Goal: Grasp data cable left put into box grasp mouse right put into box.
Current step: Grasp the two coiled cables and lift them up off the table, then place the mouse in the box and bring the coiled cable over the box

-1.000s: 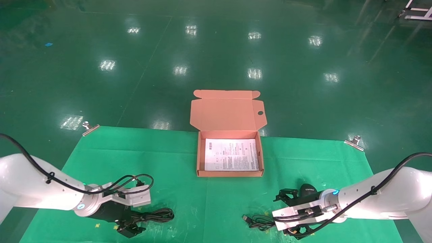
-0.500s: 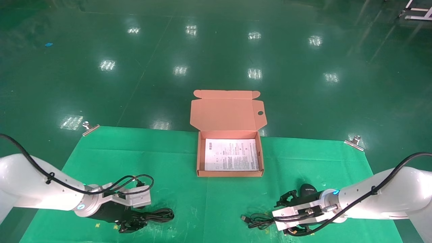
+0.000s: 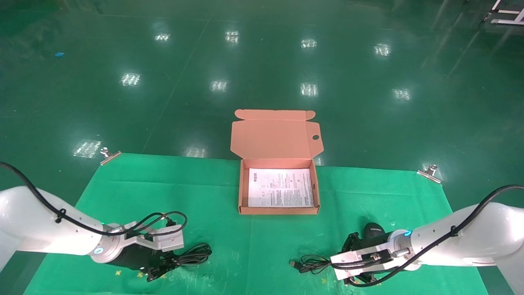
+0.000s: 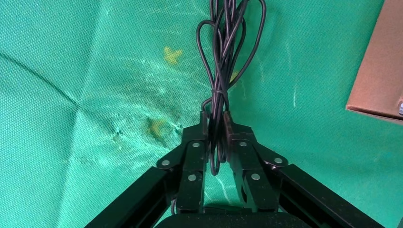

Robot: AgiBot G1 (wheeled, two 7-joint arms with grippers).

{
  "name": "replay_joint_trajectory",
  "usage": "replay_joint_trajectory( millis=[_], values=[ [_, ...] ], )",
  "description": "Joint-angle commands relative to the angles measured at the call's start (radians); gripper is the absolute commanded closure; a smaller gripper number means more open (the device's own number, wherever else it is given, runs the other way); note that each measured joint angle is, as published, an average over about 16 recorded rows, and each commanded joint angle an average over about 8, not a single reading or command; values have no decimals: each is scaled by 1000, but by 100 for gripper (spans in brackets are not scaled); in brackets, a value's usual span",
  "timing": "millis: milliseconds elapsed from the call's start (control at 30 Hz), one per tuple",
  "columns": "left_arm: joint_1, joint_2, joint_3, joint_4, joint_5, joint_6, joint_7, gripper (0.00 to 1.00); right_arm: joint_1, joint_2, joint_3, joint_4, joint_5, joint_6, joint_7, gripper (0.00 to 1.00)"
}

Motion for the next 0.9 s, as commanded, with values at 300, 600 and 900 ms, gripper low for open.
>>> replay_joint_trajectory(
  millis=[300, 600, 900],
  values=[
    [2, -33, -5, -70, -36, 75, 44, 100, 22, 40, 12, 11, 5, -17, 12, 100],
    [-37, -122, -8, -250, -30, 159, 18, 100, 117, 120, 94, -11, 69, -9, 93, 100],
    [-153, -169, -17, -460, 65, 175, -102, 100, 300, 116, 184, -53, 142, 48, 138, 100]
  ],
)
